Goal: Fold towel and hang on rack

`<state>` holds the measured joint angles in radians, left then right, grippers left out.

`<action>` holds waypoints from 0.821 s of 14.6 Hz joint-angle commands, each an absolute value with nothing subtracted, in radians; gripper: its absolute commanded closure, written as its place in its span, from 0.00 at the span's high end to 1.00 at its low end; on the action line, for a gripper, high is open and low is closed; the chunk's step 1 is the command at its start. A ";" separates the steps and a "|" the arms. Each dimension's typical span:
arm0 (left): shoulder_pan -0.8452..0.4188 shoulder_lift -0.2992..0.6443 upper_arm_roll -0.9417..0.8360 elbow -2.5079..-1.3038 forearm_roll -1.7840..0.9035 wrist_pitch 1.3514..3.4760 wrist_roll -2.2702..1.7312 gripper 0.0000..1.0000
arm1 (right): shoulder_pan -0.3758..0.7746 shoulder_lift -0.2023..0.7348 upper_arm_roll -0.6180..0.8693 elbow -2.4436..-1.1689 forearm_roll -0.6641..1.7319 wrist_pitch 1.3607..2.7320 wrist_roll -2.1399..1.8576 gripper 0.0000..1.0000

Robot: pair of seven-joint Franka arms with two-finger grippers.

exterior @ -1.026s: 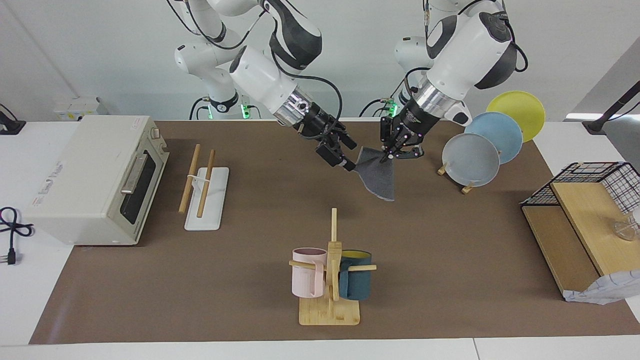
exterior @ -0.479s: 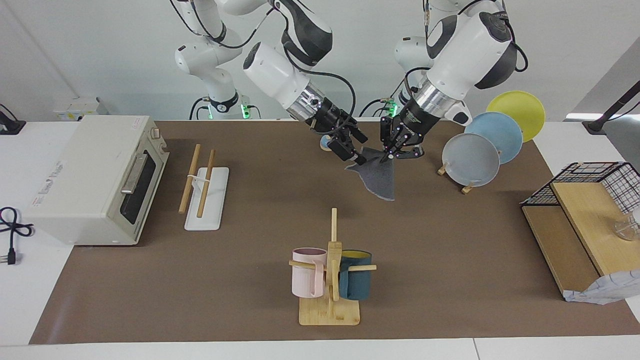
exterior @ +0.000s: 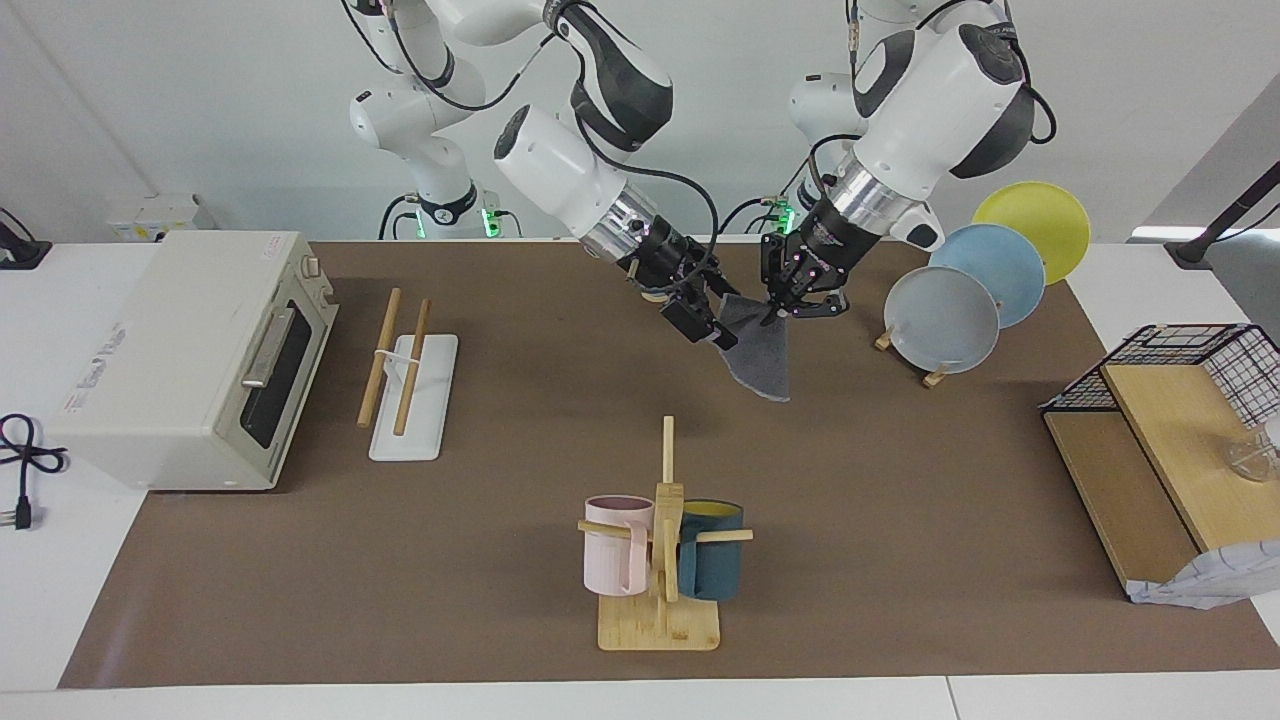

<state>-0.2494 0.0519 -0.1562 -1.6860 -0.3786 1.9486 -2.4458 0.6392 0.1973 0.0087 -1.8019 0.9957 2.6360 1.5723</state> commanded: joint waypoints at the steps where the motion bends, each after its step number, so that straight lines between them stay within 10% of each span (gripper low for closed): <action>1: -0.245 0.014 -0.153 -1.730 -0.396 1.968 -2.459 0.00 | 0.637 0.207 0.014 -1.786 0.985 2.643 1.540 0.00; 12: -0.245 0.011 -0.152 -1.732 -0.394 1.968 -2.450 0.00 | 0.640 0.206 0.014 -1.786 0.976 2.617 1.486 0.00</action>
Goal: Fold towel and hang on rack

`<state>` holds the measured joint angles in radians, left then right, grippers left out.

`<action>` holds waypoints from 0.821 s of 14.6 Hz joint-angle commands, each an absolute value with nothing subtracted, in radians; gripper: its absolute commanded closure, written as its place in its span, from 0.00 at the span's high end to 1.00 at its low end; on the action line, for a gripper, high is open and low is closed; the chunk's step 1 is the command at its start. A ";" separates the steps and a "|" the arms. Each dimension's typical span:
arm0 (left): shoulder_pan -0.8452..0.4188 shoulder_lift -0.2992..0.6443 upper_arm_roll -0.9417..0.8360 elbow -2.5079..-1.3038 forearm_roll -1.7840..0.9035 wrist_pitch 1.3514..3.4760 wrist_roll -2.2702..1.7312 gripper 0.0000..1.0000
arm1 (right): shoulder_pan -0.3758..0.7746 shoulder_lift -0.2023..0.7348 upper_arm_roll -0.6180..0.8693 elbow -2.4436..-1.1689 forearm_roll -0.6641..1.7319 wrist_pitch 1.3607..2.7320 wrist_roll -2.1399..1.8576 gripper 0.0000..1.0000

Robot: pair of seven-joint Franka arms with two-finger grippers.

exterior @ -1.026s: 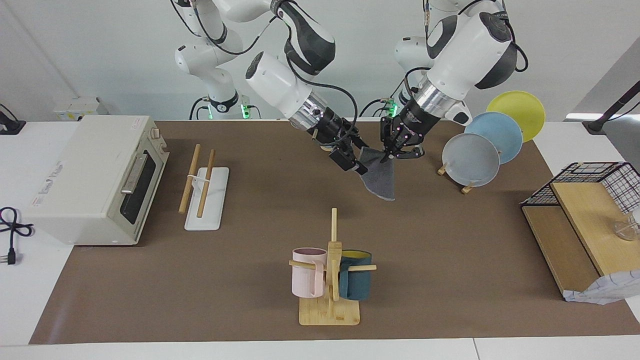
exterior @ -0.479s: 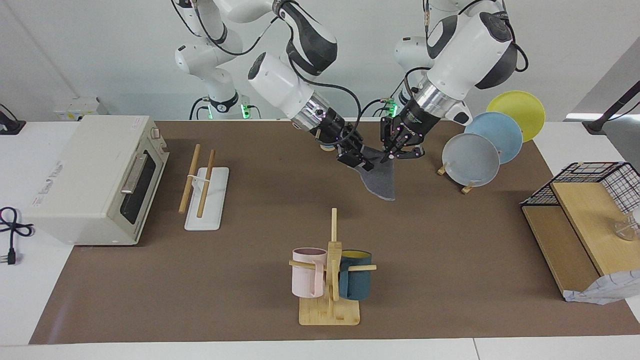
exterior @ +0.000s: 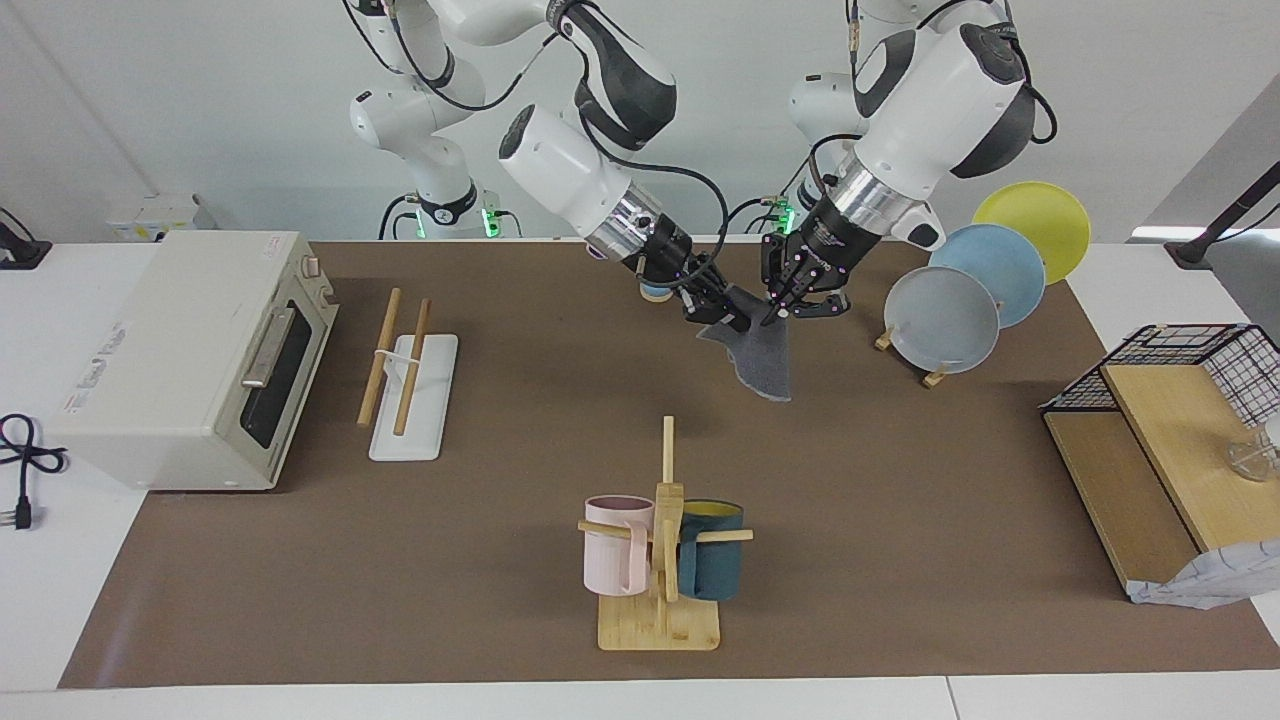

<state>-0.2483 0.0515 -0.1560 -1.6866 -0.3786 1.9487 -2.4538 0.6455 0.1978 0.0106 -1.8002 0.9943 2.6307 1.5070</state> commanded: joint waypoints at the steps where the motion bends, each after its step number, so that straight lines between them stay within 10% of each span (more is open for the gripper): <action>1: -0.245 0.008 -0.150 -1.732 -0.393 1.968 -2.445 0.99 | 0.641 0.206 0.014 -1.786 0.963 2.617 1.470 0.00; 6: -0.230 0.006 -0.140 -1.740 -0.393 1.967 -2.301 1.00 | 0.640 0.199 0.011 -1.787 0.878 2.536 1.355 0.00; 12: -0.132 -0.006 -0.140 -1.776 -0.391 1.970 -1.899 1.00 | 0.586 0.169 -0.002 -1.769 0.332 2.131 0.943 0.00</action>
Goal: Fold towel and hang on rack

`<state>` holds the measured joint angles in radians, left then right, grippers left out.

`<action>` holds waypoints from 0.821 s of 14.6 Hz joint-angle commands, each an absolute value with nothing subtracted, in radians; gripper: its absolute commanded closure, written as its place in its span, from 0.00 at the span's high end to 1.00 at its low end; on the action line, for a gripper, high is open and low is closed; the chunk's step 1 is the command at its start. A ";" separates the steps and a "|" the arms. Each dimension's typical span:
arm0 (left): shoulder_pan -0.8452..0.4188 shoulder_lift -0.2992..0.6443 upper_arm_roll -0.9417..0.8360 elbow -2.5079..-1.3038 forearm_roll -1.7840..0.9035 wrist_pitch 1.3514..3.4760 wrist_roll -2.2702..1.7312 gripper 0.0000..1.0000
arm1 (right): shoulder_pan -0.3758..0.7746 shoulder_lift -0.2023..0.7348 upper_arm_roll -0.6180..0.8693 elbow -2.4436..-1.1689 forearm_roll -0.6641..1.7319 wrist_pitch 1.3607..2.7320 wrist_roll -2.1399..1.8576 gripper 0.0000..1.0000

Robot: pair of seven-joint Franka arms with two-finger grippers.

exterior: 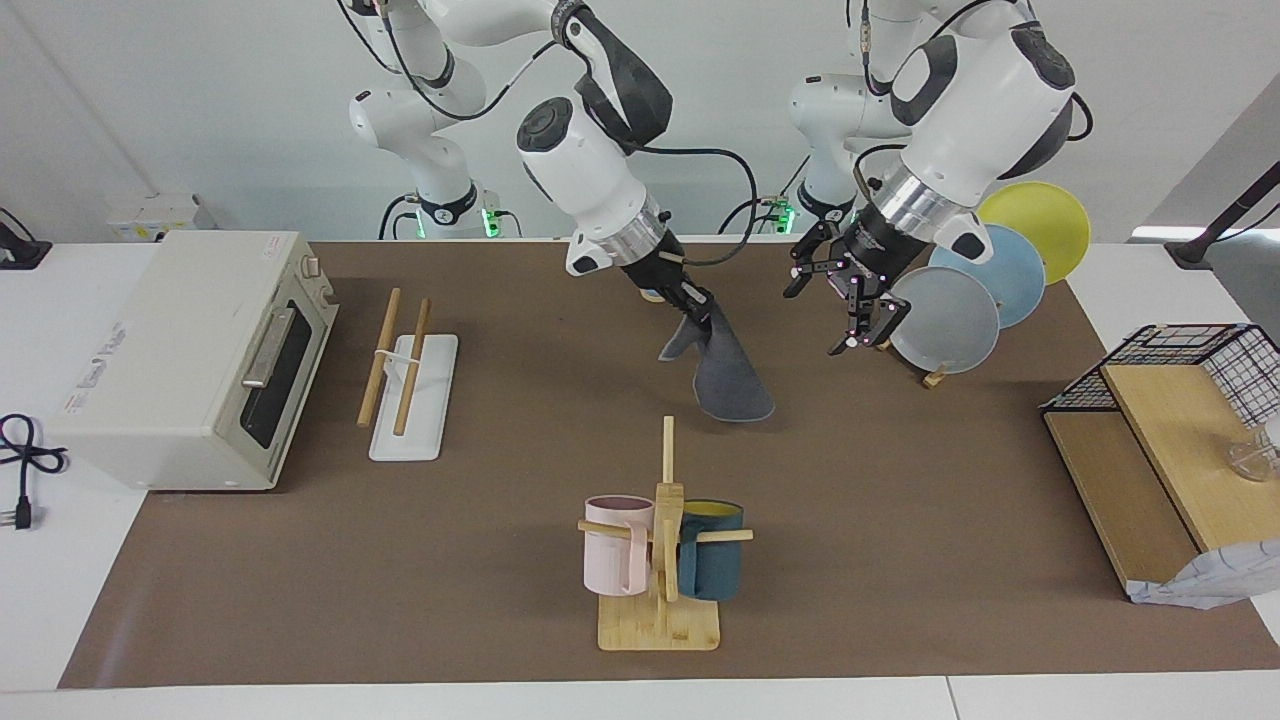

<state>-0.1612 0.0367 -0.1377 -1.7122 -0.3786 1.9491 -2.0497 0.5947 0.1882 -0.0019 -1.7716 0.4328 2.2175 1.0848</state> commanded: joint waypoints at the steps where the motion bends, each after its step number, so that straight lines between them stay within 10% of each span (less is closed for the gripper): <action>1: -0.103 -0.012 -0.140 -1.784 -0.391 1.971 -1.787 1.00 | 0.580 0.160 -0.005 -1.766 0.293 2.090 0.887 0.00; 12: 0.031 0.001 -0.140 -1.749 -0.201 1.904 -0.710 1.00 | 0.325 -0.018 -0.006 -1.859 -0.083 1.674 0.192 0.00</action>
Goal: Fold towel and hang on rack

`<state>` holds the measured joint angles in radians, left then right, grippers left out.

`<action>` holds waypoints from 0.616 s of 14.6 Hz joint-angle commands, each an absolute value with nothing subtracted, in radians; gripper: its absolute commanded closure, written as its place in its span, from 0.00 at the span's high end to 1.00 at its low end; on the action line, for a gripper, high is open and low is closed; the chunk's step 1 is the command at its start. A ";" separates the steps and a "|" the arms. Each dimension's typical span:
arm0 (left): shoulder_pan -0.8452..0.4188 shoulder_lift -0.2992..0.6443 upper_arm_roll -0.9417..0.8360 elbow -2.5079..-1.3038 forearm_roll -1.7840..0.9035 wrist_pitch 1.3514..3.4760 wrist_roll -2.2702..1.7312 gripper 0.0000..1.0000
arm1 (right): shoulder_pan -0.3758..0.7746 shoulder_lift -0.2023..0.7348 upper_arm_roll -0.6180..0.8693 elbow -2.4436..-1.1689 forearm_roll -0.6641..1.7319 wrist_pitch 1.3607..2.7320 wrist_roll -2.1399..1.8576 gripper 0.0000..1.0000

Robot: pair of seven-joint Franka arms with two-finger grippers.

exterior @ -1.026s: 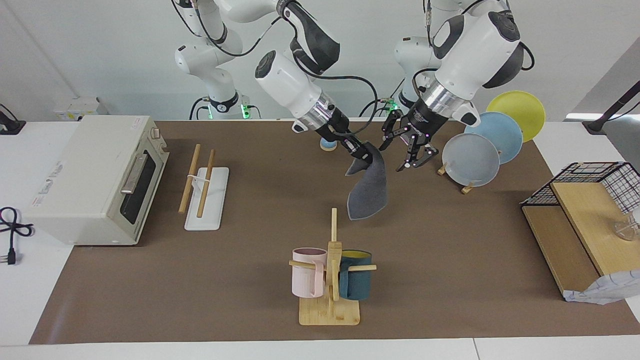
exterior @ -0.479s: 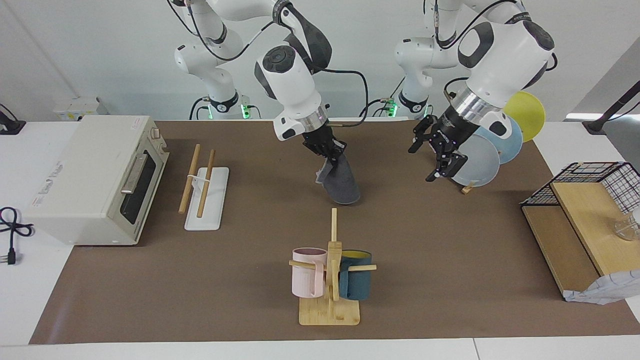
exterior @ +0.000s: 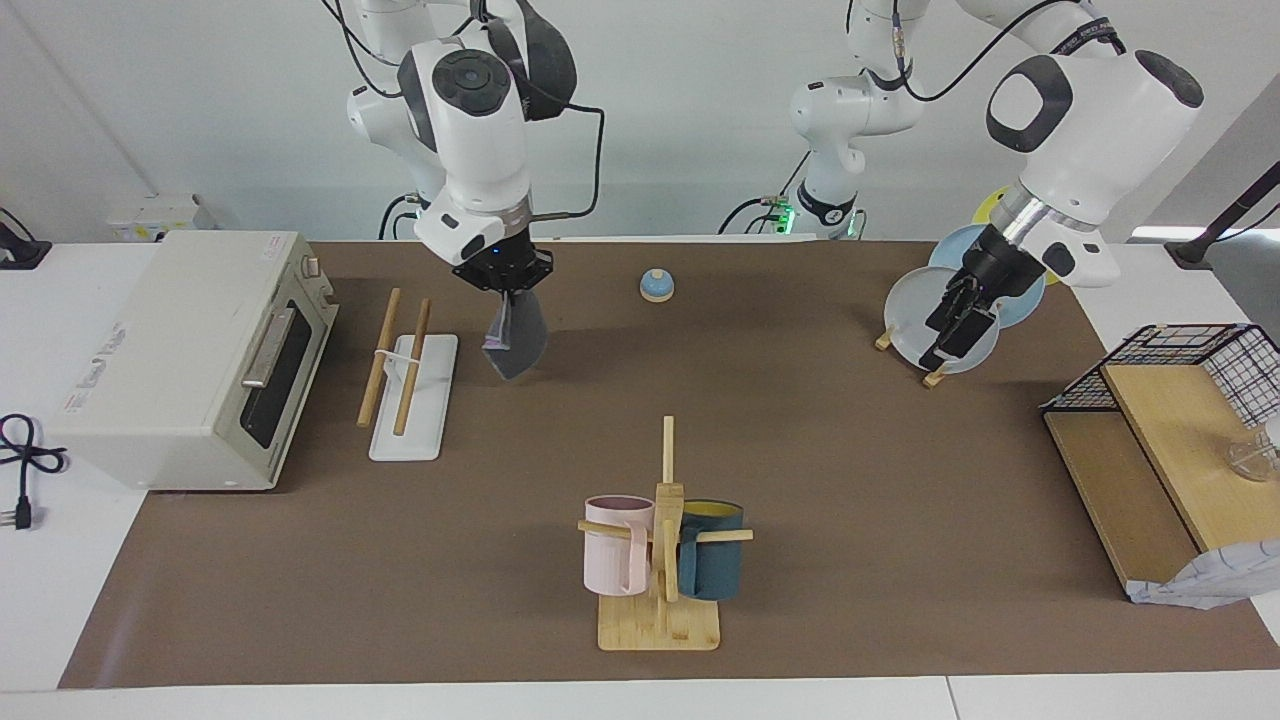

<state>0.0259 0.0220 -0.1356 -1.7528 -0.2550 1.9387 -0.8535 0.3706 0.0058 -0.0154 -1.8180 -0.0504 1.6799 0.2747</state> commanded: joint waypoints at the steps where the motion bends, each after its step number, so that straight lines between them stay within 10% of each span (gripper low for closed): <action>1: 0.028 0.006 -0.140 -1.731 -0.151 1.885 -0.631 1.00 | 0.307 -0.028 -0.006 -1.873 -0.098 1.674 0.163 0.00; 9: 0.018 0.058 -0.146 -1.536 0.000 1.594 -0.238 1.00 | 0.209 -0.057 -0.006 -1.922 -0.218 1.686 -0.043 0.00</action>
